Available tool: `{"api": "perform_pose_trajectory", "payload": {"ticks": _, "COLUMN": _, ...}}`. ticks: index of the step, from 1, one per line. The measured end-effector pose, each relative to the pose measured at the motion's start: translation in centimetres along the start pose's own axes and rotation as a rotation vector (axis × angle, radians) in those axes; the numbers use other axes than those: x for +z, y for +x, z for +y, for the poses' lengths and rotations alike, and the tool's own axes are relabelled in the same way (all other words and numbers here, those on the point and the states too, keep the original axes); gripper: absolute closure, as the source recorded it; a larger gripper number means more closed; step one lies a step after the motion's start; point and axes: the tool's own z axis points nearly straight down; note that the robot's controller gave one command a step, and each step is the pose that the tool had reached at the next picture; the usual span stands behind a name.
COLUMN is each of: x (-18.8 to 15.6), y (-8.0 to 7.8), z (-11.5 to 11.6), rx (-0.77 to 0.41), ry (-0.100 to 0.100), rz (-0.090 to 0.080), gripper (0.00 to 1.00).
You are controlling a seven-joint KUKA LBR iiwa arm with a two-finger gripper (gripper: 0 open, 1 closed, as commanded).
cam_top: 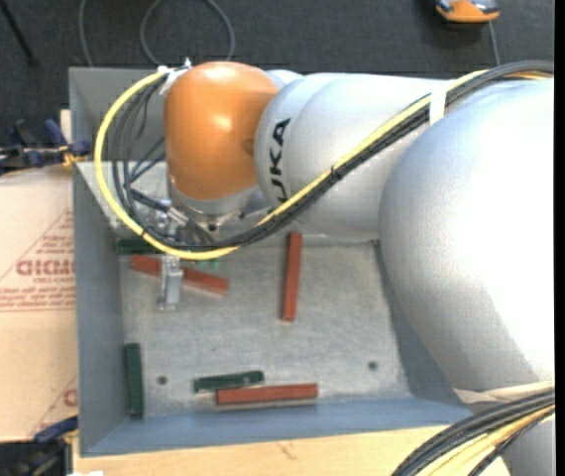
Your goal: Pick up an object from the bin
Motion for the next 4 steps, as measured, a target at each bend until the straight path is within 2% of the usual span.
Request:
{"api": "perform_pose_trajectory", "payload": {"ticks": 1, "x": 9.8, "y": -2.6, "z": -4.1, "rx": 0.309, "ry": -0.002, "rz": -0.009, "gripper": 0.00}}
{"api": "perform_pose_trajectory", "payload": {"ticks": 2, "x": 9.5, "y": -1.2, "z": -2.3, "rx": 0.418, "ry": -0.003, "rz": -0.010, "gripper": 0.00}}
{"api": "perform_pose_trajectory", "payload": {"ticks": 3, "x": 9.6, "y": -0.1, "z": -4.8, "rx": 0.638, "ry": -0.004, "rz": -0.009, "gripper": 0.00}}
{"api": "perform_pose_trajectory", "payload": {"ticks": 4, "x": 9.5, "y": -0.3, "z": -4.8, "rx": 0.637, "ry": -0.004, "rz": -0.009, "gripper": 0.00}}
